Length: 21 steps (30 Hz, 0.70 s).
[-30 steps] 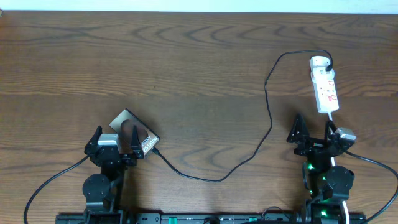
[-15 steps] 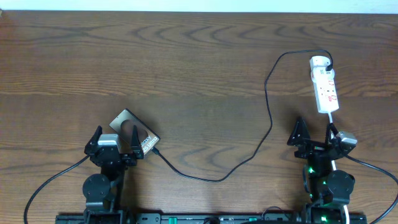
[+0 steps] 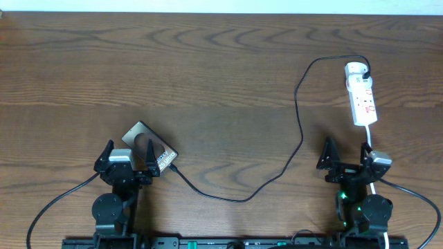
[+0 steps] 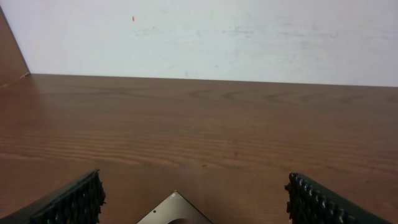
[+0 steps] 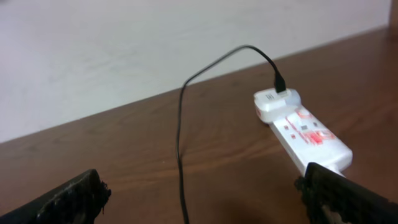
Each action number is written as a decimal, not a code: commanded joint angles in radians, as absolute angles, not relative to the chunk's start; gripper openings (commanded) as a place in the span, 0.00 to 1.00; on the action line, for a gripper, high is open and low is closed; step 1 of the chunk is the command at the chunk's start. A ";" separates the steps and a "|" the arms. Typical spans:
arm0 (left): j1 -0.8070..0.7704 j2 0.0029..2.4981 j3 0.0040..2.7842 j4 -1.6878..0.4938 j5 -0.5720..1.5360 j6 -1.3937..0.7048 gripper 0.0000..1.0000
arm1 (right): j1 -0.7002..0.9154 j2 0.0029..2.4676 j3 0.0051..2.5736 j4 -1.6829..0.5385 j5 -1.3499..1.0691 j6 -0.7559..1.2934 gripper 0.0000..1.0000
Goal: Plug charger to phone and switch on socket
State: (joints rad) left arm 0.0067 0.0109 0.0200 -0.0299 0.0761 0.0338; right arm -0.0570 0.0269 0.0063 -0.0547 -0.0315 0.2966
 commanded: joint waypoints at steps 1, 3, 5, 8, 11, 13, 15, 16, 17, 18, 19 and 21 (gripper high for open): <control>0.012 0.005 0.004 -0.066 0.096 0.041 0.92 | -0.023 0.005 0.005 -0.071 -0.059 0.150 0.99; 0.012 0.005 0.004 -0.066 0.096 0.041 0.92 | -0.010 0.005 0.005 -0.070 -0.075 0.096 0.99; 0.012 0.005 0.004 -0.066 0.096 0.041 0.92 | 0.004 0.005 0.005 -0.070 -0.080 0.047 0.99; 0.012 0.005 0.004 -0.066 0.096 0.041 0.92 | 0.020 0.005 0.005 -0.070 -0.081 -0.002 0.99; 0.012 0.005 0.004 -0.066 0.096 0.041 0.92 | 0.032 0.005 0.005 -0.070 -0.081 -0.025 0.99; 0.012 0.005 0.004 -0.066 0.096 0.041 0.92 | 0.035 0.005 0.005 -0.070 -0.081 -0.024 0.99; 0.012 0.005 0.004 -0.066 0.096 0.041 0.92 | 0.036 0.005 0.005 -0.070 -0.081 -0.023 0.99; 0.012 0.005 0.004 -0.066 0.096 0.041 0.92 | 0.036 0.005 0.005 -0.070 -0.081 -0.023 0.99; 0.012 0.005 0.004 -0.066 0.096 0.041 0.92 | 0.036 0.005 0.005 -0.070 -0.080 -0.024 0.99; 0.012 0.005 0.004 -0.066 0.096 0.041 0.92 | 0.036 0.005 0.005 -0.070 -0.077 -0.023 0.99; 0.012 0.005 0.004 -0.066 0.096 0.041 0.92 | 0.036 0.005 0.006 -0.070 -0.078 -0.024 0.99; 0.012 0.005 0.004 -0.066 0.096 0.041 0.92 | 0.035 0.005 0.006 -0.070 -0.077 -0.024 0.99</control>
State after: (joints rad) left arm 0.0067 0.0109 0.0200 -0.0299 0.0761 0.0341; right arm 0.0277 0.0124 0.0063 -0.0654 -0.0715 -0.0048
